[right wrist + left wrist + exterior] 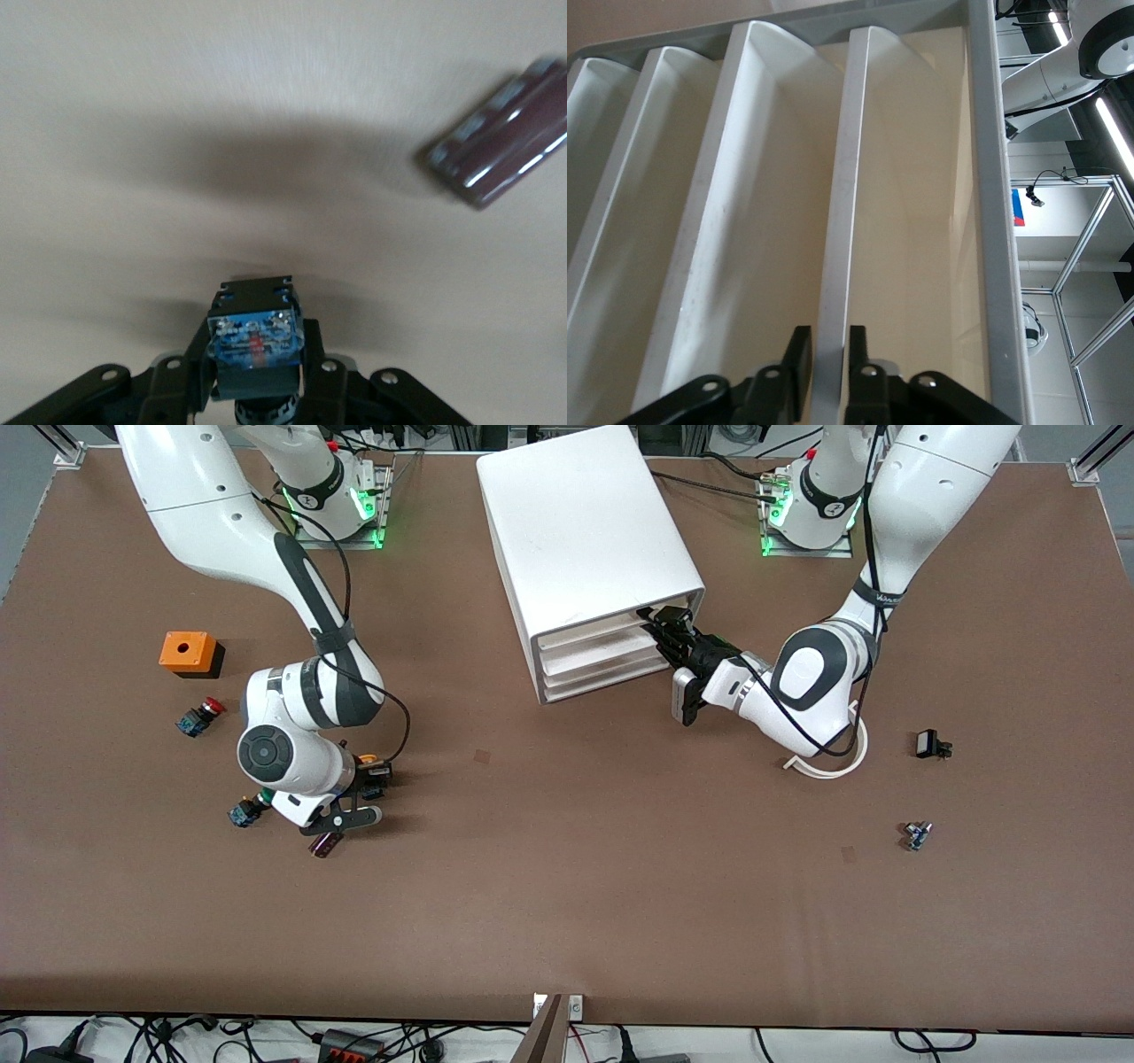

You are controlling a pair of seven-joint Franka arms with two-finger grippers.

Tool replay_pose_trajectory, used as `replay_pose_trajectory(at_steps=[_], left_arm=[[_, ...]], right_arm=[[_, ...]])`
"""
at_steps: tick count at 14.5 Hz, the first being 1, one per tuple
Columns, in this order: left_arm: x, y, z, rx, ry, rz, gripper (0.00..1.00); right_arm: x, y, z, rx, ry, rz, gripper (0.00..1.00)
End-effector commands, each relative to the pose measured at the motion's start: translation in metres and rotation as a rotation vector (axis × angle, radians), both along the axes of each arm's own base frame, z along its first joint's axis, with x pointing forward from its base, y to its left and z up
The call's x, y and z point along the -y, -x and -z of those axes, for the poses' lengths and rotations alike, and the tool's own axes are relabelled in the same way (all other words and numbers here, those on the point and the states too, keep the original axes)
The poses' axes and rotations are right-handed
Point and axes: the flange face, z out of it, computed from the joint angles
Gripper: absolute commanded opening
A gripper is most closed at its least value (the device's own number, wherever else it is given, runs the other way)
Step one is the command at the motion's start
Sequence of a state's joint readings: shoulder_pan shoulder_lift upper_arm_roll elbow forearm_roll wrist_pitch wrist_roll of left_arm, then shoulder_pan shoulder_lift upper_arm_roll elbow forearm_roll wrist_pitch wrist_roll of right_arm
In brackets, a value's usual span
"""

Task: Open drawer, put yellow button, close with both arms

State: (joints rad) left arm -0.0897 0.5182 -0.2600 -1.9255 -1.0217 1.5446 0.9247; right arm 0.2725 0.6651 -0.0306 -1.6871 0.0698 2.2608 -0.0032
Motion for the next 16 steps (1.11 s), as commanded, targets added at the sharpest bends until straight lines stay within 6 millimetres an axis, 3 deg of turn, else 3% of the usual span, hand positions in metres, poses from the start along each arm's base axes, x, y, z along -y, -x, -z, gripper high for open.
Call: replay_pose_trajectory(at_steps=[1, 3, 6, 7, 11, 12, 13, 15, 16], left_arm=[[0.0, -0.001, -0.006, 0.042, 0.005, -0.032, 0.03], [0.0, -0.008, -0.006, 0.069, -0.007, -0.048, 0.02], [-0.008, -0.034, -0.01, 0.1, -0.006, -0.07, 0.04], [-0.011, -0.042, -0.01, 0.106, -0.009, -0.081, 0.04], [-0.041, -0.085, -0.006, 0.153, -0.024, -0.148, 0.06], [-0.051, -0.093, -0.004, 0.16, -0.033, -0.165, 0.08], [-0.055, -0.096, -0.004, 0.165, -0.036, -0.168, 0.15], [-0.057, -0.094, -0.002, 0.183, -0.048, -0.139, 1.0], [-0.059, -0.094, -0.005, 0.187, -0.054, -0.135, 1.0]], right_arm=[[-0.008, -0.012, -0.059, 0.052, -0.026, -0.011, 0.0], [-0.013, -0.025, -0.092, 0.075, -0.031, -0.025, 0.0], [-0.04, -0.037, -0.152, 0.11, -0.051, -0.046, 0.0], [-0.06, -0.035, -0.172, 0.117, -0.053, -0.076, 0.0], [-0.088, -0.034, -0.231, 0.155, -0.075, -0.117, 0.0], [-0.107, -0.026, -0.243, 0.174, -0.081, -0.146, 0.0], [-0.12, -0.021, -0.255, 0.191, -0.088, -0.165, 0.0], [-0.143, -0.011, -0.274, 0.219, -0.102, -0.193, 0.0], [-0.159, -0.004, -0.282, 0.232, -0.109, -0.203, 0.0]])
